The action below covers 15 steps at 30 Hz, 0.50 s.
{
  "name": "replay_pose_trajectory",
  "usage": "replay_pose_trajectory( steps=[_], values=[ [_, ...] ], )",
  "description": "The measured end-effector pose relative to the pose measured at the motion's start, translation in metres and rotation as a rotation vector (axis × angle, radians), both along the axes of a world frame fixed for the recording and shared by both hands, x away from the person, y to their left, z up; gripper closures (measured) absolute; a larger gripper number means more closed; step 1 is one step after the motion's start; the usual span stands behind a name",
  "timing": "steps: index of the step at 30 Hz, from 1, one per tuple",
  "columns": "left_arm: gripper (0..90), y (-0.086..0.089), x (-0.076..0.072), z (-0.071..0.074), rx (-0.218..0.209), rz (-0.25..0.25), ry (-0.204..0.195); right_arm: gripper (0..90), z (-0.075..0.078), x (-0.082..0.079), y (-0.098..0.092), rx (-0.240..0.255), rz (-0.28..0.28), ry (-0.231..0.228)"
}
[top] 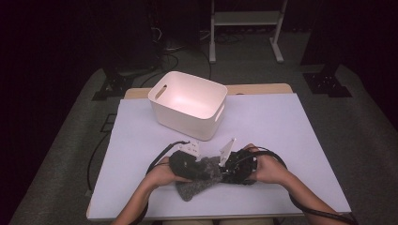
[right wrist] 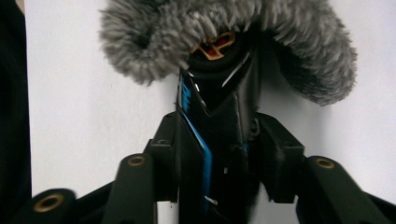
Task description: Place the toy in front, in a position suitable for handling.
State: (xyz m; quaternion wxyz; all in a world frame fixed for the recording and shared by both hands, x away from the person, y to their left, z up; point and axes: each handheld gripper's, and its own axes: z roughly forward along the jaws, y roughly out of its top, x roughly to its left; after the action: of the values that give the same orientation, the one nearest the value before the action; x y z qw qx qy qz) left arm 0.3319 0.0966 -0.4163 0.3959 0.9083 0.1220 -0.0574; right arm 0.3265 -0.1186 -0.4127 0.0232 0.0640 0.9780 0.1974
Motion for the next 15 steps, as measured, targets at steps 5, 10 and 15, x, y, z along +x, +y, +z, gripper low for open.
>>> replay_pose_trajectory(
  steps=[5,10,15],
  values=[
    [75.6,0.015,0.001,0.016,-0.021,0.023,-0.01,55.4,0.004,0.003,0.005,0.089,-0.004,-0.024],
    [76.2,0.028,-0.001,0.056,-0.038,0.029,-0.088,55.4,0.01,0.007,0.014,0.217,-0.008,-0.034],
    [76.5,0.018,-0.006,0.071,-0.012,-0.001,-0.12,55.3,0.017,0.005,0.013,0.291,-0.016,-0.04]
  ],
)
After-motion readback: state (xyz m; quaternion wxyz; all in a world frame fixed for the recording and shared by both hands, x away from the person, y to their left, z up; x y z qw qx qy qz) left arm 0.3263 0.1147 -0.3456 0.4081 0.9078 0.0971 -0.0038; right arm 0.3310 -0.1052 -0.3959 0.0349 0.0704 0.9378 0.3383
